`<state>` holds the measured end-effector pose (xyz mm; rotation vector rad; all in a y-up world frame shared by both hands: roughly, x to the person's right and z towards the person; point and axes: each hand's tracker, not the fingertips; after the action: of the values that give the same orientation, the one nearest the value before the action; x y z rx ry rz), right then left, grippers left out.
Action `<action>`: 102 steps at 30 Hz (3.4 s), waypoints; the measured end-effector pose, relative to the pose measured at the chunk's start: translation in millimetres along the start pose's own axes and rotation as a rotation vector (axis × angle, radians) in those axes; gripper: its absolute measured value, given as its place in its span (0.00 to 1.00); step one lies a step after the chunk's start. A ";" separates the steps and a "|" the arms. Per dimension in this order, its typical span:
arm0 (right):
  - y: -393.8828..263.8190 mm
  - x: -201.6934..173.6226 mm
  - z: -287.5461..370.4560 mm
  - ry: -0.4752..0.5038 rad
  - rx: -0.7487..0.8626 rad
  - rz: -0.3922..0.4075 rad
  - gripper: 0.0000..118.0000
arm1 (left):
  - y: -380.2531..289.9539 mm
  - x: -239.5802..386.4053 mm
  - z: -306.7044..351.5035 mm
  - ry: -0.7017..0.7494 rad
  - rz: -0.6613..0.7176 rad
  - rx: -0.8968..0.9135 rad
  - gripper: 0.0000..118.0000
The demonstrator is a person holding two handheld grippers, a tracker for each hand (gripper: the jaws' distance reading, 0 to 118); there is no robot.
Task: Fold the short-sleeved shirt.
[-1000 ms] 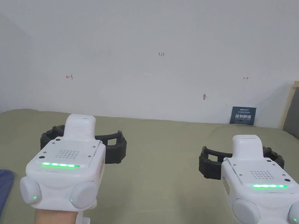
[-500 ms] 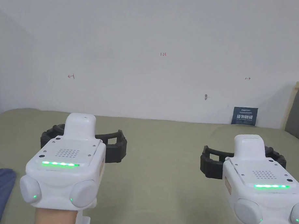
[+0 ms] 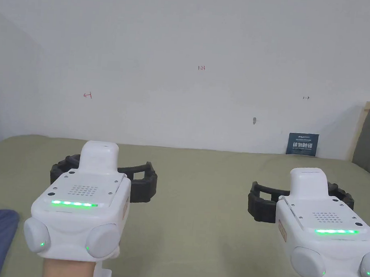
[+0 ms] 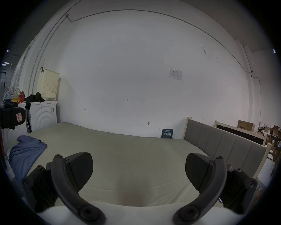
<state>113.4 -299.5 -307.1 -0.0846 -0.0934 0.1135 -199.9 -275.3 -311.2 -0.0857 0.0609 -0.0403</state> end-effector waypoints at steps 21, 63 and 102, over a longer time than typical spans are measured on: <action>-11.5 8.3 -8.5 -0.027 -0.066 -0.043 0.00 | 0.3 -10.1 -16.9 -0.029 -0.019 -0.063 0.00; -16.0 -349.6 -42.6 0.707 -0.145 0.045 0.00 | -71.8 -350.0 44.9 0.607 0.135 -0.339 0.00; -90.5 -241.4 -88.8 0.456 -0.322 0.097 0.00 | -146.0 -331.3 -156.9 0.320 0.131 -0.767 0.04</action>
<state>-106.9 -424.3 -408.4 -0.4340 0.3494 0.1731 -545.6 -419.7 -435.0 -0.8417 0.4002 0.1029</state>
